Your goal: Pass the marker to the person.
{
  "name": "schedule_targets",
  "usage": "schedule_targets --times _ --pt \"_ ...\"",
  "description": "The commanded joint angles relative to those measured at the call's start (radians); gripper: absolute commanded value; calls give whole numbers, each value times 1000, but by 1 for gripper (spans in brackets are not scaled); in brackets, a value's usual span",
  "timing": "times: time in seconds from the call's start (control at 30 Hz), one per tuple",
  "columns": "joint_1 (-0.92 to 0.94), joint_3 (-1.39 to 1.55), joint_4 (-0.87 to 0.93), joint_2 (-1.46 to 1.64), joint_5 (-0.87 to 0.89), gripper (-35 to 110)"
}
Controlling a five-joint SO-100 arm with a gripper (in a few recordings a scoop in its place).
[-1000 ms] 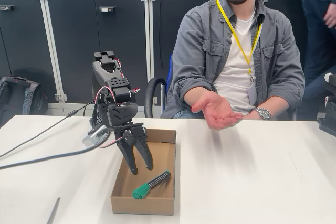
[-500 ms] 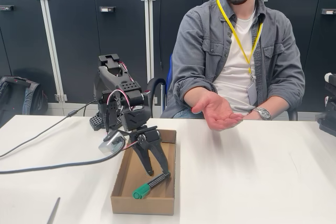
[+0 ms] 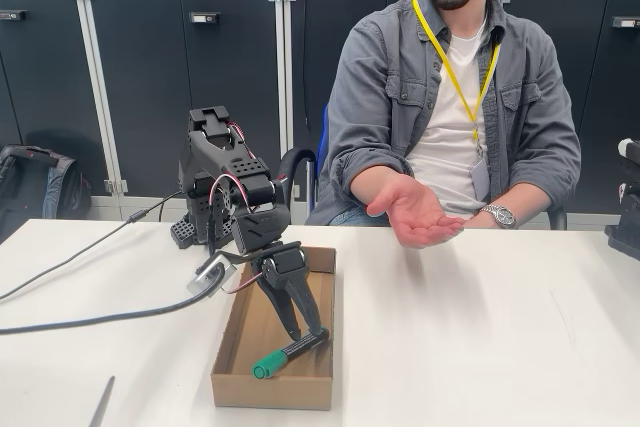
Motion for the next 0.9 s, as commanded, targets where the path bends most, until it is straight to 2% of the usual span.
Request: schedule_targets --times 0.0,0.2,0.5,0.77,0.87 --pt "3 -25 32 17 14 40" --pt "-17 77 103 38 71 40" --pt "-49 78 225 34 187 40" --pt "-48 104 410 9 466 42" --pt "-6 149 394 38 588 42"
